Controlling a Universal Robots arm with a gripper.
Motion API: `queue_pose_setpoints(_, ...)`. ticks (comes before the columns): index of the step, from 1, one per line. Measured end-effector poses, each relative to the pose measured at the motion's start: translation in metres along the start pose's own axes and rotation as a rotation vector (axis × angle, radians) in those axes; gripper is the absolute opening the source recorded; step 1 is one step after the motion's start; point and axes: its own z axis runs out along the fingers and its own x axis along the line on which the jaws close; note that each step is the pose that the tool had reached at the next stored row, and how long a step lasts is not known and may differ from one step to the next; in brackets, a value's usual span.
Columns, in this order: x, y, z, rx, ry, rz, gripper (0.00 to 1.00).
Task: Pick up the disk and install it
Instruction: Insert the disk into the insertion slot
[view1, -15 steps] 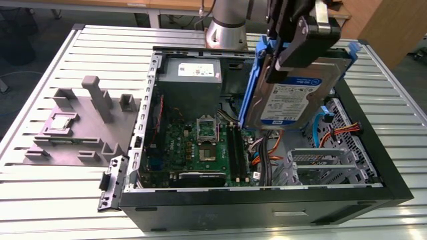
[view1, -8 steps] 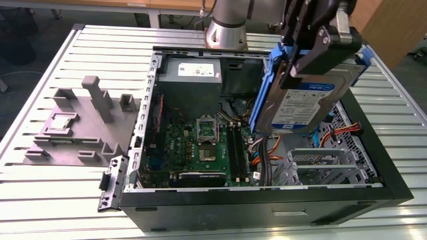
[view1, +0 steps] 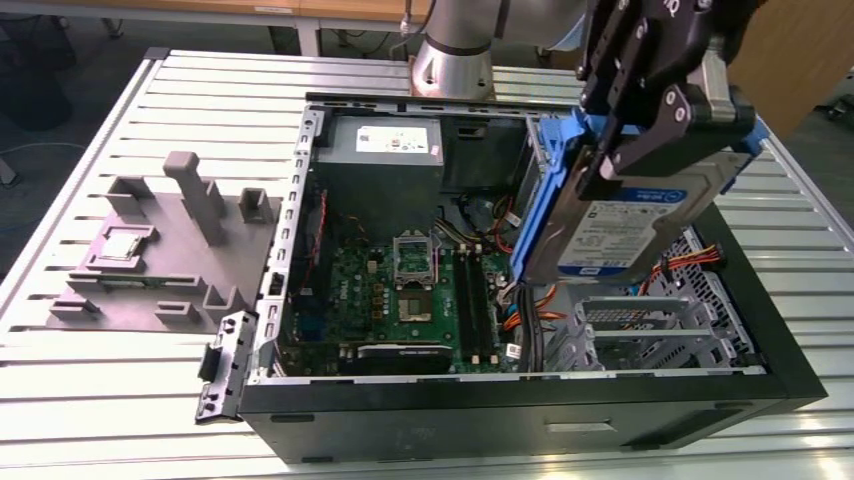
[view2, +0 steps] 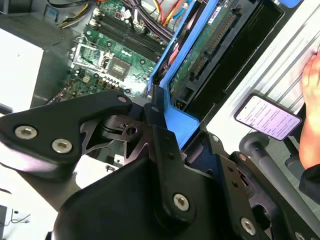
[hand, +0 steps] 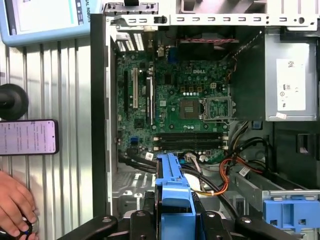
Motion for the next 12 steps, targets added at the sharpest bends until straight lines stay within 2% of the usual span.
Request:
queue_pose_setpoints(4,0.0035,-0.0059,0.0022,0.0,0.0002,0.0,0.36)
queue_pose_setpoints(12,0.0037,-0.0257,0.0088,0.0,0.0028,-0.005,0.36)
